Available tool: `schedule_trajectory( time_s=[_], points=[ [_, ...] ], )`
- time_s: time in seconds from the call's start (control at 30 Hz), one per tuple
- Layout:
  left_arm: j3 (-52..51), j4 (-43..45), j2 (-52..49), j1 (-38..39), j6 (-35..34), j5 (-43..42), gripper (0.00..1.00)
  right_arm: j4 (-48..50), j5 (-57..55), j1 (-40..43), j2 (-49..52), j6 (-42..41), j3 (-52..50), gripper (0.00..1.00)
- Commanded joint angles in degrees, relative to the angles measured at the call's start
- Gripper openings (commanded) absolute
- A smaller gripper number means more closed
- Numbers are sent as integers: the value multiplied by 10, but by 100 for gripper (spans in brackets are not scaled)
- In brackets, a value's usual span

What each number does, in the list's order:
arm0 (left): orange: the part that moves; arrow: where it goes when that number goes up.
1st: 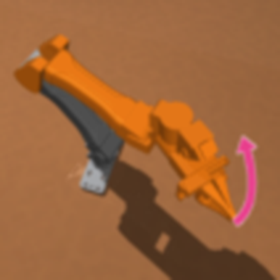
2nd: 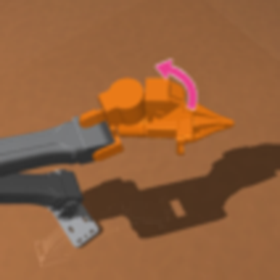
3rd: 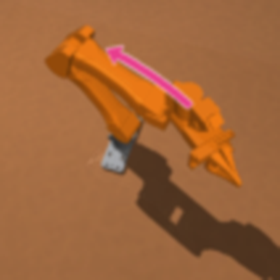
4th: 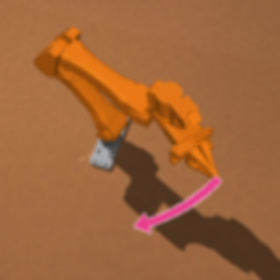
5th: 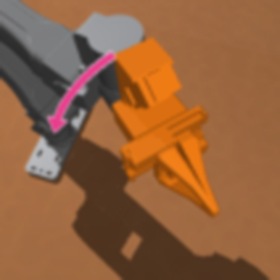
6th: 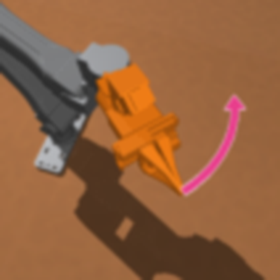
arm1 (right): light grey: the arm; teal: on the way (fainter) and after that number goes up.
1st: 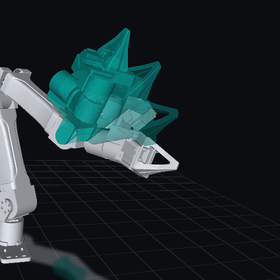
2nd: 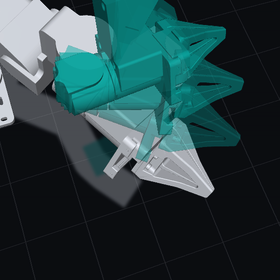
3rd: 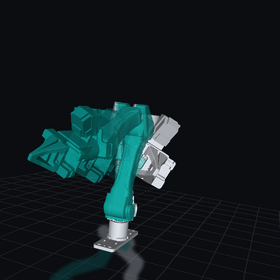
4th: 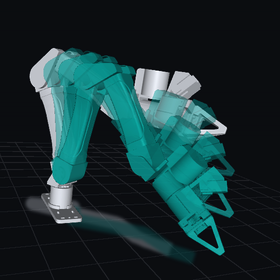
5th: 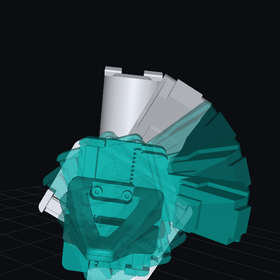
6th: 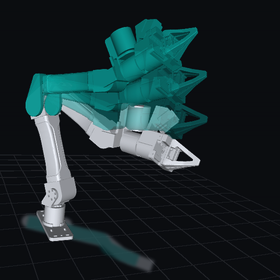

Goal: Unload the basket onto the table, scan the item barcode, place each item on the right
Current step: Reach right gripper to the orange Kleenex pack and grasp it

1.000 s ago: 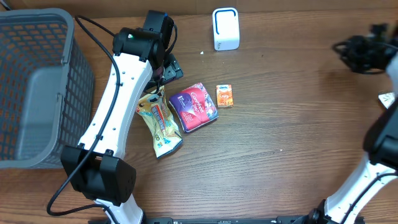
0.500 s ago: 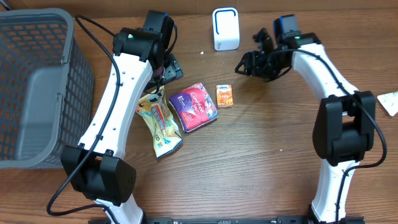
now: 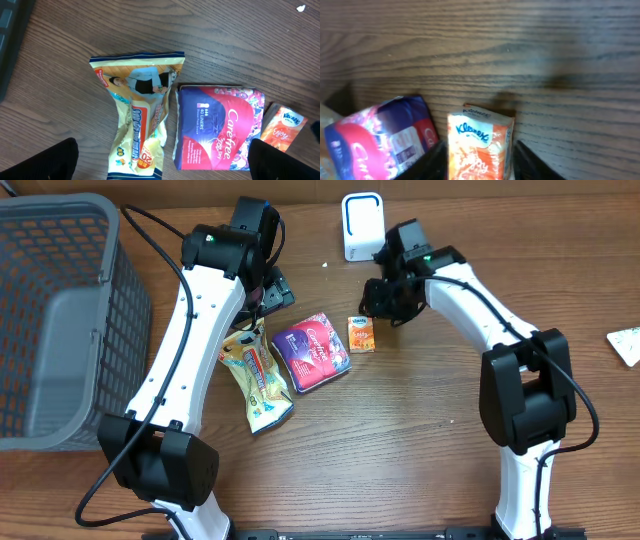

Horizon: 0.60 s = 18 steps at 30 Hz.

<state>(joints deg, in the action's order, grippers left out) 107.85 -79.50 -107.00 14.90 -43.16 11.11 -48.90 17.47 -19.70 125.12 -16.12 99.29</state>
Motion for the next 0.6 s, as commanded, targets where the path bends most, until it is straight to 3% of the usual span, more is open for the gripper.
schedule_trajectory(
  time_s=[0.0,0.23,0.57],
  points=[
    [-2,0,-6,1,-6,-2,100,4,-24,7,-6,-36,-32,45],
    [-2,0,-6,1,-6,-2,100,37,71,25,-6,-10,-77,44],
    [-2,0,-6,1,-6,-2,99,47,107,21,-6,-10,-86,45]
  ],
)
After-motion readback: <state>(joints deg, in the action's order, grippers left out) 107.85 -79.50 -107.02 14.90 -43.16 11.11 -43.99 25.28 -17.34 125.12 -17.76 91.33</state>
